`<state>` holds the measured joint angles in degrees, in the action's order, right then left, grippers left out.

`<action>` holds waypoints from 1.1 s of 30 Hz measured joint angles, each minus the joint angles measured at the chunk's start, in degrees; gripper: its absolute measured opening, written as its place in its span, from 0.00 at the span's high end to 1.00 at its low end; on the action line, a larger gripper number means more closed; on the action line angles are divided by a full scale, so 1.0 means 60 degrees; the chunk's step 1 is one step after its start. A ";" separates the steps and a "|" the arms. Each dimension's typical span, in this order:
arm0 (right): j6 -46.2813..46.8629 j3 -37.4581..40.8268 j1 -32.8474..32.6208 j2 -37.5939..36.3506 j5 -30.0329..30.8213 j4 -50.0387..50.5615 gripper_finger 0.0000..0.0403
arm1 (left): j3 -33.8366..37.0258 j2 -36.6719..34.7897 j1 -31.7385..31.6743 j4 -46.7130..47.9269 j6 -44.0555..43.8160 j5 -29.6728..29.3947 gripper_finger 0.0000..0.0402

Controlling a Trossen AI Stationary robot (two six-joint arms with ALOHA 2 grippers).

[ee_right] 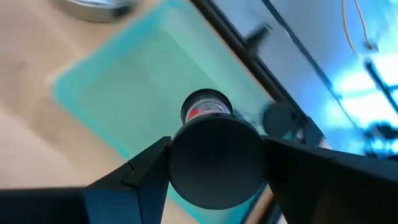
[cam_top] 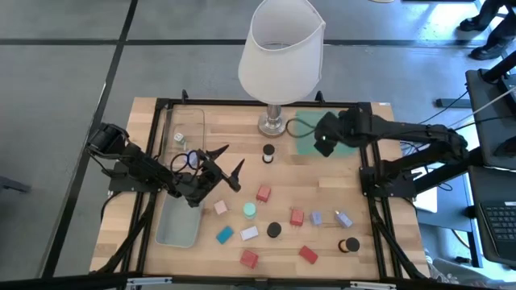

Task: Pick & Place Office items
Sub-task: Put the red hourglass into the green bin

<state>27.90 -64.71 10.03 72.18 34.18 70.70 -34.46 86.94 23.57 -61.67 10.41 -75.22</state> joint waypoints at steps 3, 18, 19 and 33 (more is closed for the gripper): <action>-0.0390 0.0150 0.0910 0.0001 -0.0372 -0.0186 0.46 | 0.0000 0.0000 0.0031 0.0038 0.0134 0.0025 0.15; -0.1539 0.1870 0.3418 0.0004 -0.2120 -0.0905 0.45 | 0.0004 0.0000 0.0128 0.0047 0.0441 0.0018 0.15; -0.1552 0.2011 0.3493 0.0004 -0.2158 -0.0961 0.45 | 0.0004 0.0000 0.0128 0.0047 0.0439 0.0020 0.15; -0.2379 0.3031 0.4520 -0.0004 -0.2802 -0.2480 0.44 | 0.0004 0.0000 0.0128 0.0047 0.0435 0.0025 0.15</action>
<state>13.62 -46.52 37.15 72.16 17.37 55.82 -34.44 86.94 24.34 -61.39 13.02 -75.07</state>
